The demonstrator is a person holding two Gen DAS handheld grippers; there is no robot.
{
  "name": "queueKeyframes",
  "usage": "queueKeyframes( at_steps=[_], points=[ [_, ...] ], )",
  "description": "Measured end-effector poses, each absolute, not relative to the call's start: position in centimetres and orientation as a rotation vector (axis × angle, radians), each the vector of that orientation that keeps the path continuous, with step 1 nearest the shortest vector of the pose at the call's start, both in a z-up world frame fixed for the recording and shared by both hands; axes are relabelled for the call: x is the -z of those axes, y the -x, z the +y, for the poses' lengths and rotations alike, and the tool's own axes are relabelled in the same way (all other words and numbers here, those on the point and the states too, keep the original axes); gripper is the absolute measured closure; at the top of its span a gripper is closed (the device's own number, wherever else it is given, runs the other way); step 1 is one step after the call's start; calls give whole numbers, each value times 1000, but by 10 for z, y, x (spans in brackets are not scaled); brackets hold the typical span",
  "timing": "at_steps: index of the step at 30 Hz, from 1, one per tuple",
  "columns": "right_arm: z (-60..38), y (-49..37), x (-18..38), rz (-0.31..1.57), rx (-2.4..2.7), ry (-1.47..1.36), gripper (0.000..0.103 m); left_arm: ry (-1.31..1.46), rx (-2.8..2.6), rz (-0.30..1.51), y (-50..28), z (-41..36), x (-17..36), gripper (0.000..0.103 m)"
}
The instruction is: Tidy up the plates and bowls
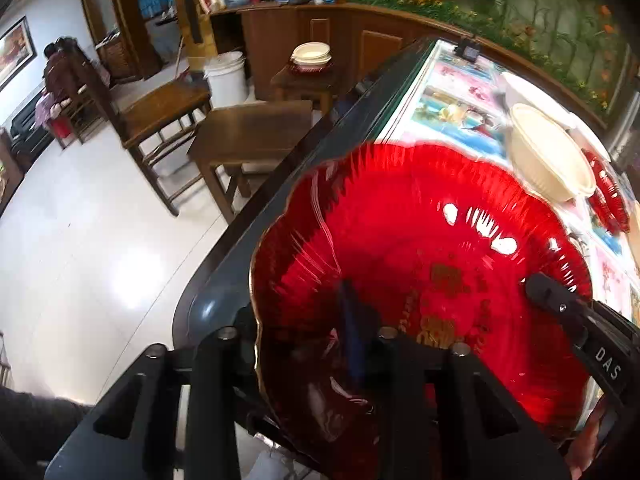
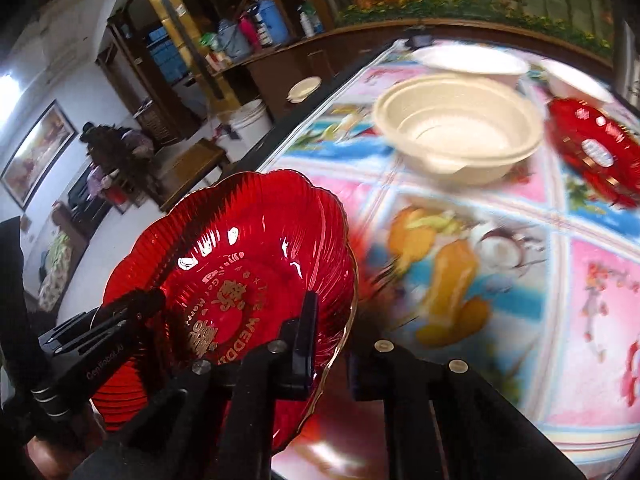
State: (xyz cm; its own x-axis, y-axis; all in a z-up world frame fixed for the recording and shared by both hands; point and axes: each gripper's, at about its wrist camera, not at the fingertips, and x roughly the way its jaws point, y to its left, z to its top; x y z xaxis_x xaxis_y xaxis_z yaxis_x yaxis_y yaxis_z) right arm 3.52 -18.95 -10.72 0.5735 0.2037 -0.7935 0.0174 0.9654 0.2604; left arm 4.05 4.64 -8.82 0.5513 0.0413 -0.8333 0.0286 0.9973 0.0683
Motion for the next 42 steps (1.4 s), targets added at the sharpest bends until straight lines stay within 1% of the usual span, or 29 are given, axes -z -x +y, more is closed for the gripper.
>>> queueKeyframes(
  at_steps=[3, 4, 5, 6, 7, 9, 10, 11, 12, 14, 16, 17, 19, 22, 25, 27, 31, 34, 36, 38, 40, 41, 42],
  points=[
    [-191, -31, 104, 954, -149, -235, 86, -160, -50, 950, -24, 37, 76, 64],
    [-197, -27, 99, 938, -163, -244, 84, -187, -67, 921, -17, 34, 69, 56],
    [-209, -21, 89, 911, -178, -268, 77, -218, -86, 869, -8, 28, 56, 46],
    [-217, -15, 82, 893, -177, -286, 68, -228, -91, 835, -2, 26, 47, 42],
    [-230, -7, 73, 862, -169, -307, 63, -234, -90, 756, 9, 17, 27, 36],
    [-262, 11, 53, 775, -123, -324, 49, -223, -53, 658, 22, 2, 0, 24],
    [-279, 17, 46, 744, -83, -319, 47, -204, 9, 609, 29, -13, -16, 15],
    [-303, 24, 39, 713, -28, -320, 46, -180, 74, 594, 32, -25, -26, 13],
    [-319, 26, 37, 696, 1, -334, 46, -147, 156, 595, 31, -41, -35, 13],
    [-372, 33, 36, 662, 71, -423, 46, -89, 308, 655, 20, -84, -40, 13],
    [-413, 37, 38, 645, 104, -520, 44, -44, 448, 782, -4, -134, -30, 13],
    [-438, 39, 44, 635, 119, -581, 44, -24, 503, 879, -20, -161, -18, 13],
    [-471, 33, 54, 653, 128, -660, 44, 19, 554, 1004, -44, -198, 2, 13],
    [-504, 27, 70, 684, 129, -754, 45, 123, 557, 1159, -80, -240, 36, 13],
    [-518, 9, 83, 693, 118, -814, 47, 212, 533, 1252, -99, -264, 58, 14],
    [-531, 0, 93, 697, 122, -876, 48, 275, 533, 1275, -104, -275, 62, 14],
    [-550, -13, 108, 699, 126, -976, 53, 308, 489, 1309, -118, -291, 72, 14],
    [-558, -21, 114, 706, 148, -1020, 55, 331, 451, 1329, -129, -297, 80, 14],
    [-560, -24, 119, 717, 166, -1031, 60, 337, 442, 1339, -134, -301, 84, 14],
    [-564, -30, 124, 720, 163, -1043, 60, 343, 434, 1345, -140, -306, 87, 14],
    [-565, -34, 126, 727, 166, -1042, 66, 337, 415, 1348, -145, -312, 93, 15],
    [-566, -36, 127, 727, 173, -1043, 68, 339, 411, 1354, -146, -313, 95, 19],
    [-566, -39, 128, 722, 169, -1050, 69, 344, 412, 1364, -149, -315, 99, 21]
  ],
)
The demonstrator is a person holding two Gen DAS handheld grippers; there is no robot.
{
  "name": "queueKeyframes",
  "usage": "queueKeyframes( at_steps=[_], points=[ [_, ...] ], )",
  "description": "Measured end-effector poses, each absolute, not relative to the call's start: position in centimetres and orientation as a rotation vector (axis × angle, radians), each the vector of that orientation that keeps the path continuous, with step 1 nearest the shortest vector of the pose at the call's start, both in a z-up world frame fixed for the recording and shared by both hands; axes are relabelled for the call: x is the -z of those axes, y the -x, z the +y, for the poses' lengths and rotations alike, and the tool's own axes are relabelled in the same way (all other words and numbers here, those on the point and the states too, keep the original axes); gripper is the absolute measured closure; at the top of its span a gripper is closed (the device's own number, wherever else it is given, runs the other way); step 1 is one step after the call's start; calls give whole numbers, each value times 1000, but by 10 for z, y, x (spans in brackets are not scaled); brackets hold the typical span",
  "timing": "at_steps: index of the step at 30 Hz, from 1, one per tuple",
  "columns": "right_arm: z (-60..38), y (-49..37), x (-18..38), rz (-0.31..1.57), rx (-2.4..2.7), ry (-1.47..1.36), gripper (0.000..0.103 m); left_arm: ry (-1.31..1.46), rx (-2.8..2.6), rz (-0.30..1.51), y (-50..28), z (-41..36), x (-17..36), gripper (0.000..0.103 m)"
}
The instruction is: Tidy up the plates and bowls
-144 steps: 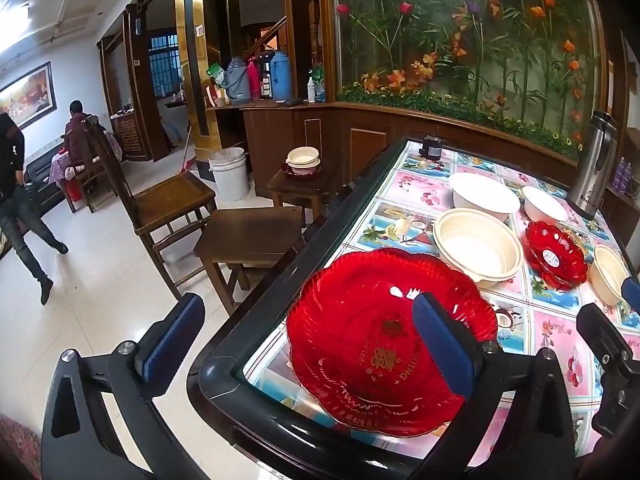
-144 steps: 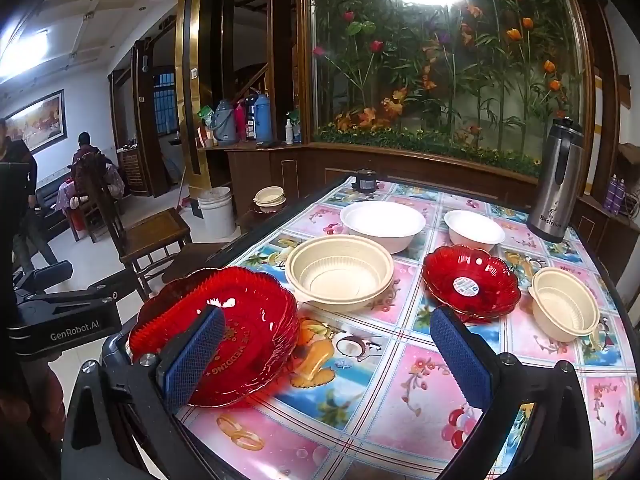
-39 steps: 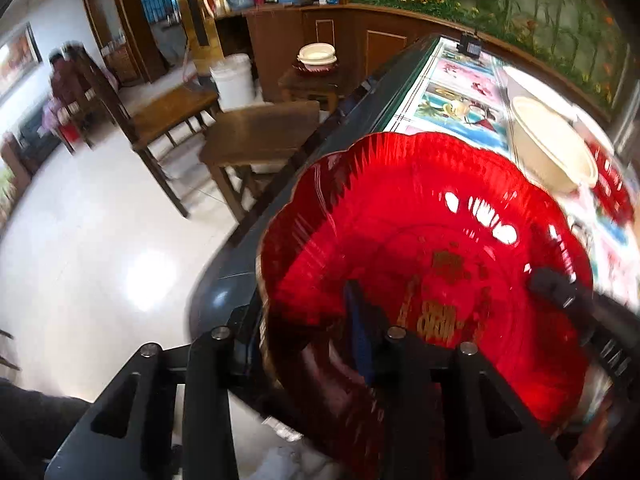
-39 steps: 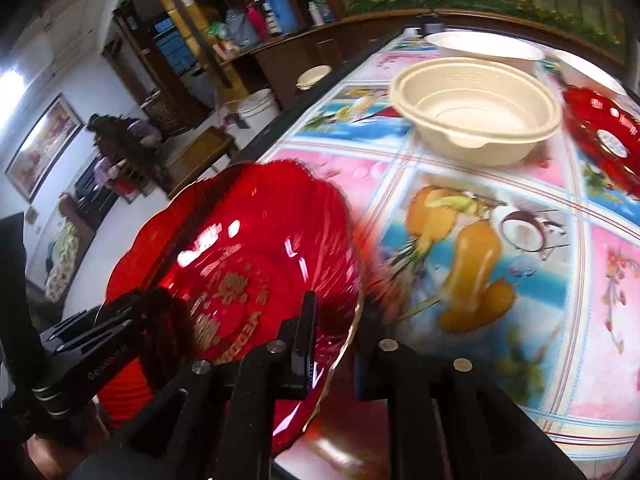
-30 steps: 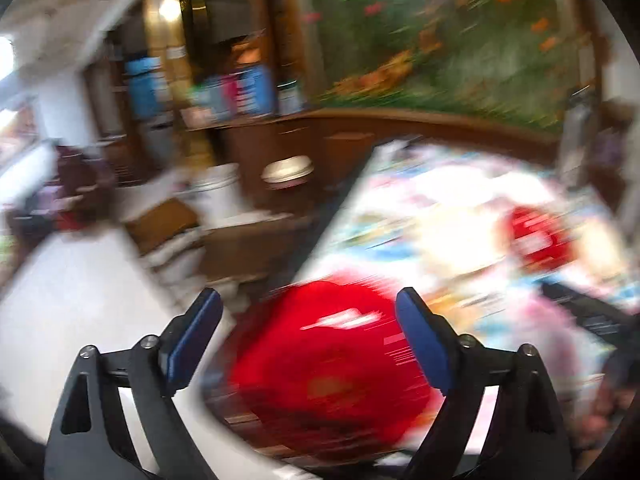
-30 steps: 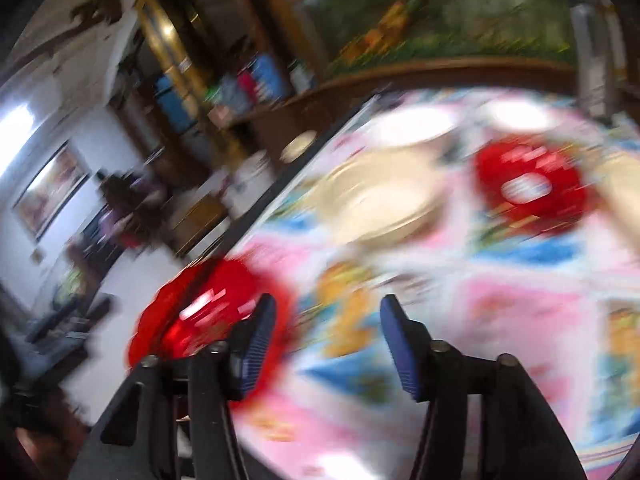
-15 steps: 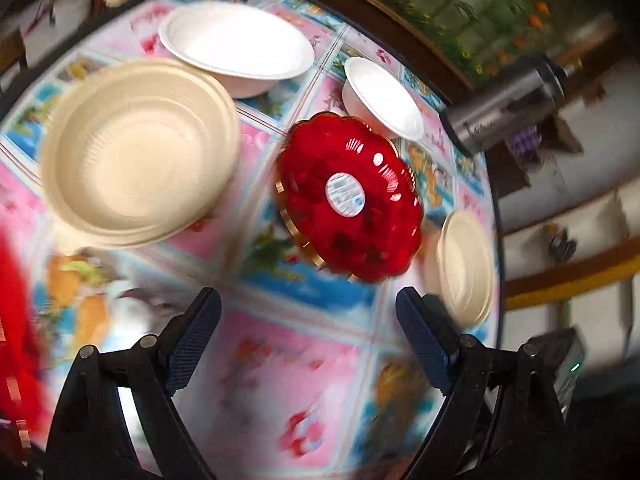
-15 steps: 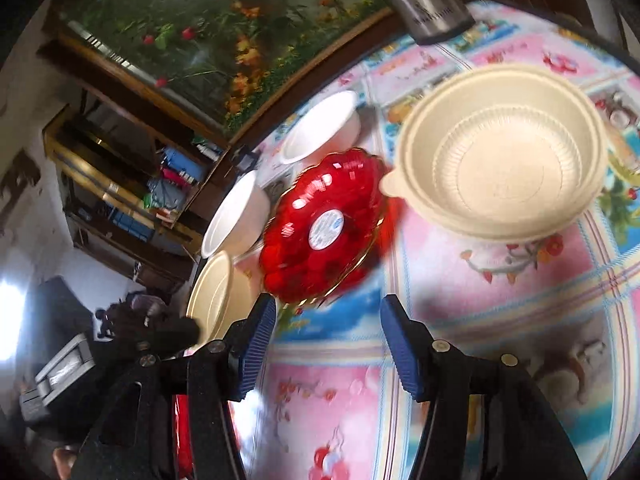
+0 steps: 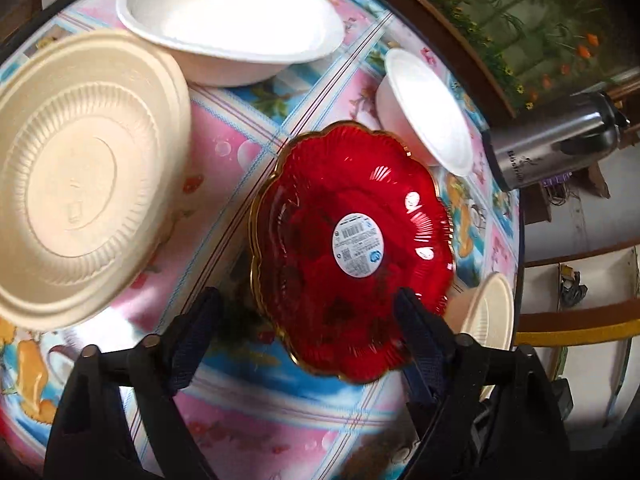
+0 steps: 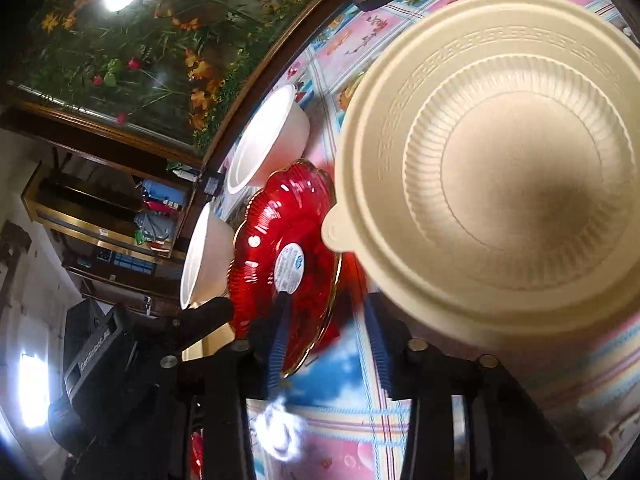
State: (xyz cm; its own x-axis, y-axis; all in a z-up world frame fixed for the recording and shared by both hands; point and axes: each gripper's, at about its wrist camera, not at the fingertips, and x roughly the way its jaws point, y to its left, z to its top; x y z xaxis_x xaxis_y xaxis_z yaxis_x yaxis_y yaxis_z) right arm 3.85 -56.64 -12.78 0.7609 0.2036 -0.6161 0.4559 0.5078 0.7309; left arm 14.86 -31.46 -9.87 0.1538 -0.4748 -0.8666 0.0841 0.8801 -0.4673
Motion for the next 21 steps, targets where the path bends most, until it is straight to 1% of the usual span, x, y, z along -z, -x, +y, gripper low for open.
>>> queueKeyframes(
  at_steps=[1, 2, 3, 4, 5, 6, 7, 8, 9, 11, 13, 21],
  points=[
    [-567, -40, 128, 719, 165, -1055, 71, 336, 408, 1334, -149, -315, 96, 25],
    [-568, -42, 129, 717, 166, -1056, 73, 331, 404, 1328, -150, -316, 96, 33],
    [-568, -43, 129, 715, 167, -1053, 75, 341, 406, 1335, -152, -316, 98, 37],
    [-568, -45, 129, 718, 169, -1046, 76, 339, 404, 1328, -152, -316, 97, 45],
    [-569, -48, 130, 725, 177, -1043, 83, 339, 411, 1332, -153, -317, 98, 54],
    [-569, -48, 132, 724, 181, -1059, 89, 328, 414, 1335, -153, -319, 99, 56],
    [-571, -47, 134, 720, 184, -1076, 92, 312, 418, 1330, -152, -319, 99, 62],
    [-571, -46, 134, 713, 183, -1087, 94, 299, 422, 1331, -152, -320, 99, 68],
    [-571, -43, 134, 706, 190, -1092, 94, 285, 426, 1329, -152, -320, 99, 71],
    [-571, -37, 133, 706, 210, -1080, 94, 272, 435, 1337, -152, -320, 102, 84],
    [-569, -28, 133, 703, 220, -1087, 94, 247, 445, 1340, -148, -318, 103, 86],
    [-553, 0, 128, 729, 192, -1084, 94, 164, 493, 1310, -109, -297, 97, 86]
  ],
)
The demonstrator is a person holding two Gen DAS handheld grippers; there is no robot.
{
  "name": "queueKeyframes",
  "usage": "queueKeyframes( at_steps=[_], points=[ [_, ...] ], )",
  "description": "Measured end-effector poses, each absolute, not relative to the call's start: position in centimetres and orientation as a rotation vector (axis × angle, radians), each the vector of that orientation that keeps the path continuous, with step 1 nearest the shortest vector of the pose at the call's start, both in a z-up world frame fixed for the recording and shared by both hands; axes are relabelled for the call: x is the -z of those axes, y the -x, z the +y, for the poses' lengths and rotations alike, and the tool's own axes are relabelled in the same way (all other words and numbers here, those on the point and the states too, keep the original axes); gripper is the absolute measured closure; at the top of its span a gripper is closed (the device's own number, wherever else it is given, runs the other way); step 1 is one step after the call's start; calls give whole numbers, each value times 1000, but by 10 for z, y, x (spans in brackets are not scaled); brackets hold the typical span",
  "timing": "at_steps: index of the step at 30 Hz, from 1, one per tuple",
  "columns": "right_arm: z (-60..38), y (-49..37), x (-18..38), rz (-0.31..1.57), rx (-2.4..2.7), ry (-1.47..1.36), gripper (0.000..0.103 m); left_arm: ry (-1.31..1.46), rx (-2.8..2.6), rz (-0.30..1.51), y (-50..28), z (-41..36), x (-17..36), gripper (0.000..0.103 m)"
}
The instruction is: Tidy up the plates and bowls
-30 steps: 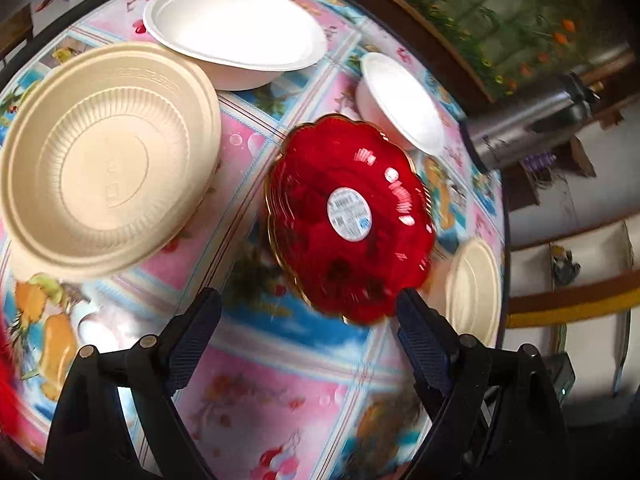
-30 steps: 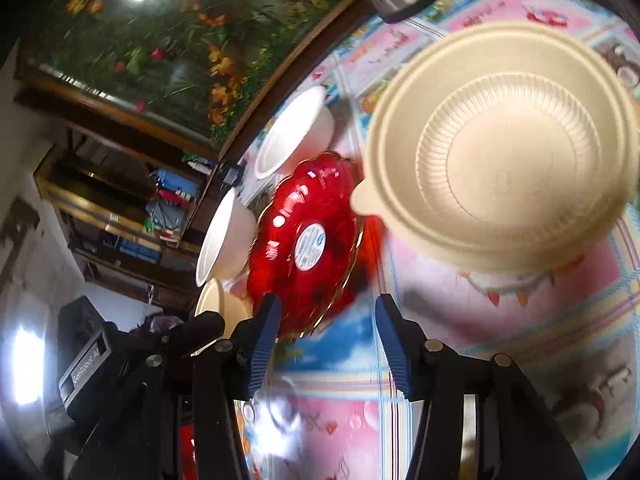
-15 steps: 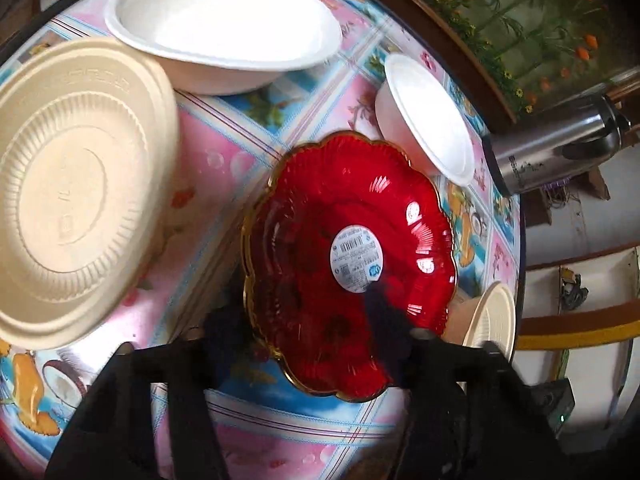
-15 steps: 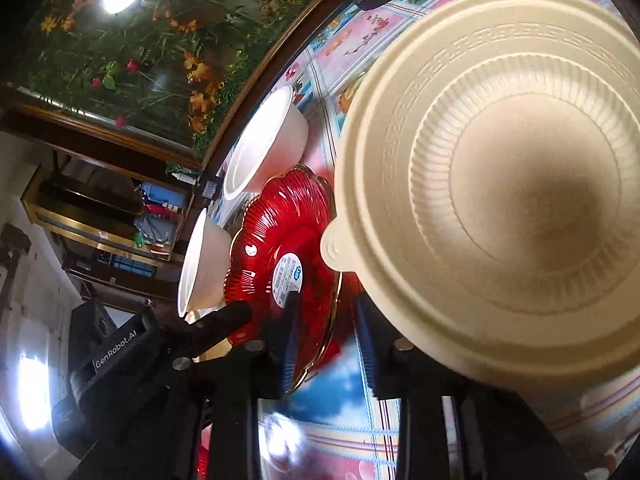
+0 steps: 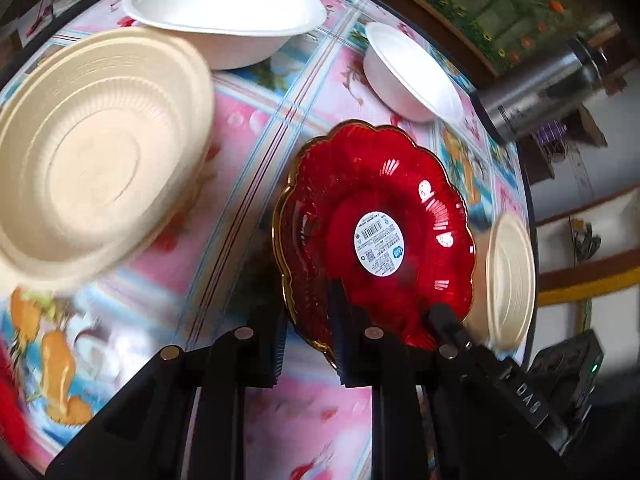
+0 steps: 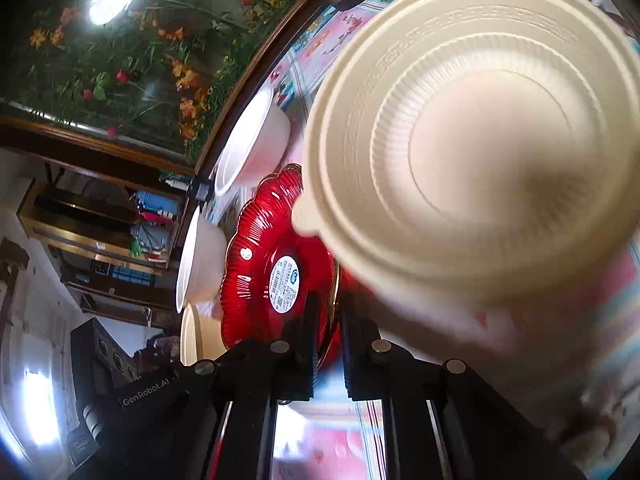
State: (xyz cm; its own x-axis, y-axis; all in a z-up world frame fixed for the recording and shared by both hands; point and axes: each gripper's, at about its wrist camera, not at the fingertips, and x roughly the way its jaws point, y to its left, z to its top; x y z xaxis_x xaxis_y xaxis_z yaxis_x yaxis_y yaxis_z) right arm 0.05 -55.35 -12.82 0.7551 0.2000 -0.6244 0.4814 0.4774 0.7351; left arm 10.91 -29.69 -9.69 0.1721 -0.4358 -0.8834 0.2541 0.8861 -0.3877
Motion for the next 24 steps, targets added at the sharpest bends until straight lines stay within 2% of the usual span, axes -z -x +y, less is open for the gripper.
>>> queueKeyframes(
  at_steps=[6, 14, 24],
  points=[
    [-530, 34, 121, 749, 155, -1049, 93, 106, 539, 1285, -65, -267, 96, 86],
    [-471, 71, 92, 745, 64, -942, 92, 50, 540, 1122, -15, -210, 59, 85],
    [-364, 39, 46, 754, -160, -789, 92, 111, 370, 889, 3, -86, 1, 85]
  ],
)
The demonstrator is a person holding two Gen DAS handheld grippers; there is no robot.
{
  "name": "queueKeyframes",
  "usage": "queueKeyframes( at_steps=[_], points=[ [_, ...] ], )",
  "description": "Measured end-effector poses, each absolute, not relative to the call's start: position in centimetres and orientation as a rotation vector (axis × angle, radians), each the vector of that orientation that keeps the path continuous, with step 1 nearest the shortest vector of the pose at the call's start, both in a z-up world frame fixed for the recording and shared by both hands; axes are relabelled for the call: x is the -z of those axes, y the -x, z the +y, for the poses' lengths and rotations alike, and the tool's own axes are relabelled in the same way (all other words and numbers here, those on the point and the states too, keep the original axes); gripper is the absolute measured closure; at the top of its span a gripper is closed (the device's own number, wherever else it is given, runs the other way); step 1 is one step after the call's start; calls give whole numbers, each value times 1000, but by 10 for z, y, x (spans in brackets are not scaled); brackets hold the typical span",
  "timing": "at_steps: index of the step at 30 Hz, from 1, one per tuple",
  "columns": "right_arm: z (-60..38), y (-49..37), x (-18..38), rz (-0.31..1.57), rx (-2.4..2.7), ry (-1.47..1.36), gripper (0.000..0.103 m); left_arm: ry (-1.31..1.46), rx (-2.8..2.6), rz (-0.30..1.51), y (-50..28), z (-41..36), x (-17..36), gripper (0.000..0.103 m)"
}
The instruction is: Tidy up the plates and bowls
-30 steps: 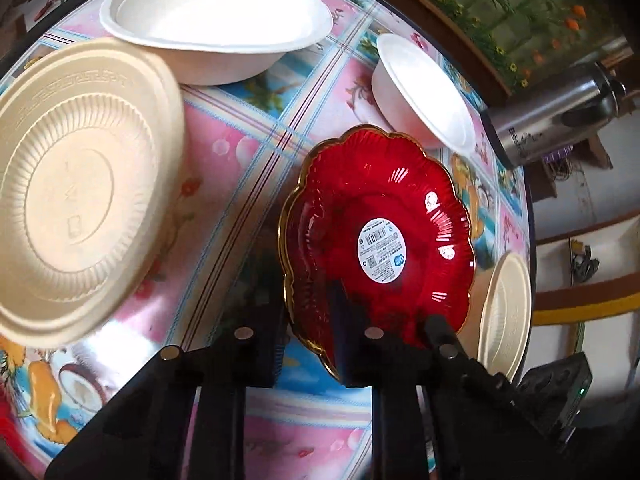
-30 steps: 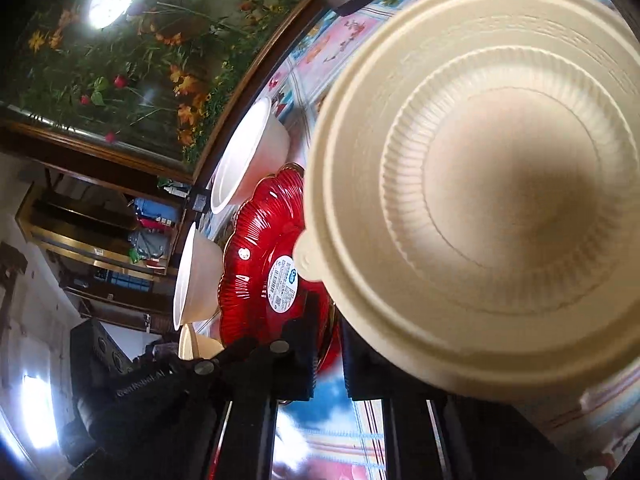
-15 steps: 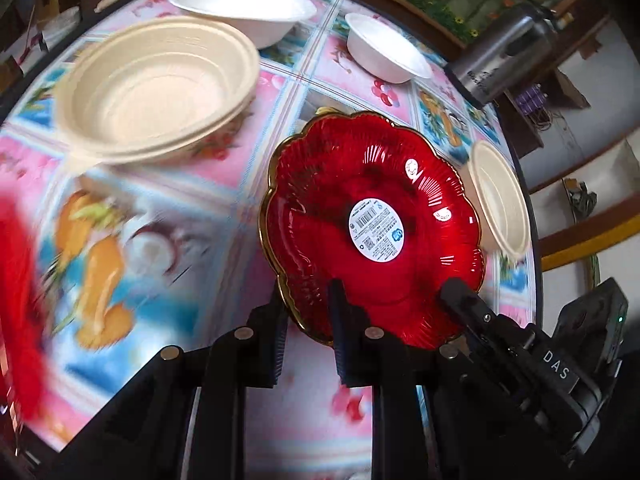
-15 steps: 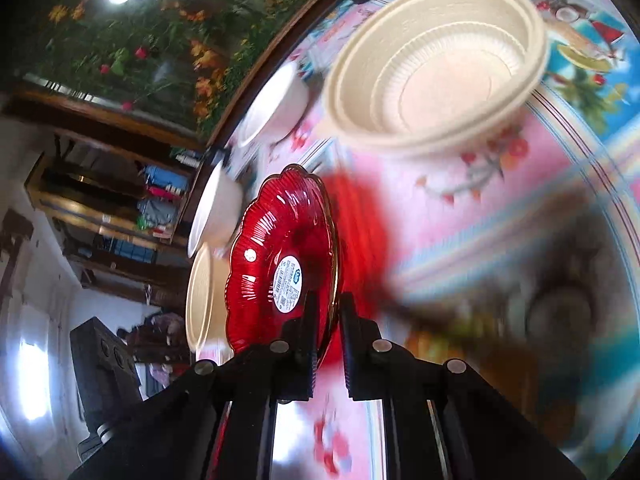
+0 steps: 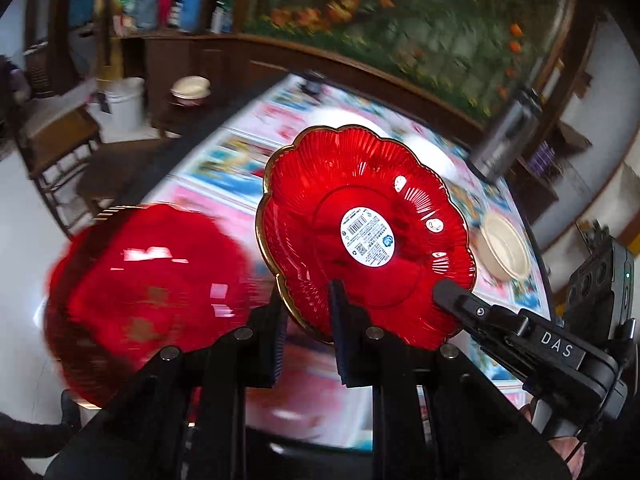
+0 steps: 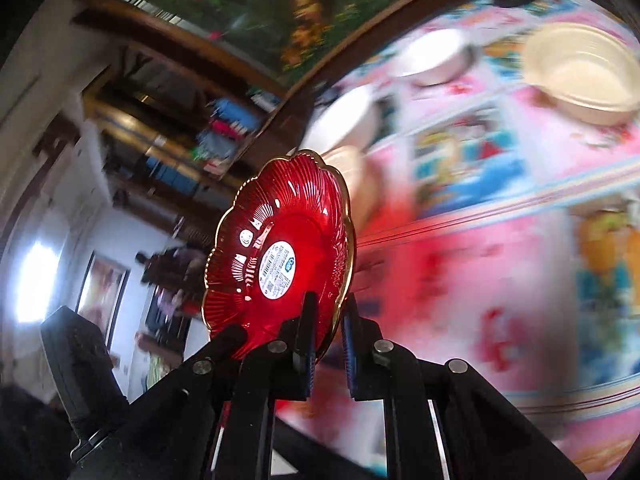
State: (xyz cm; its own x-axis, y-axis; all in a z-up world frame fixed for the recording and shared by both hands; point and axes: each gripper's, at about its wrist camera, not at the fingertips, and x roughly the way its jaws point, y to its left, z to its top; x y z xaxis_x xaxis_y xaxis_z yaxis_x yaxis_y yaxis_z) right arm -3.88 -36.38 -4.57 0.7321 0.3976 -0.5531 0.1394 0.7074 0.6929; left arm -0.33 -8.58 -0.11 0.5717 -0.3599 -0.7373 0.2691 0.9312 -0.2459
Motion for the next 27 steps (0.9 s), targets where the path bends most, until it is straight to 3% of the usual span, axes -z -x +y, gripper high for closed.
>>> queueKeyframes(
  at_steps=[6, 12, 27],
  points=[
    [-285, 15, 37, 807, -268, -681, 92, 130, 257, 840, 7, -17, -3, 85],
    [-219, 1, 48, 883, -306, -550, 92, 170, 173, 908, 1, 25, 27, 85],
    [-176, -21, 84, 1032, -251, -391, 85, 152, 156, 1030, -10, 31, 65, 83]
  ],
)
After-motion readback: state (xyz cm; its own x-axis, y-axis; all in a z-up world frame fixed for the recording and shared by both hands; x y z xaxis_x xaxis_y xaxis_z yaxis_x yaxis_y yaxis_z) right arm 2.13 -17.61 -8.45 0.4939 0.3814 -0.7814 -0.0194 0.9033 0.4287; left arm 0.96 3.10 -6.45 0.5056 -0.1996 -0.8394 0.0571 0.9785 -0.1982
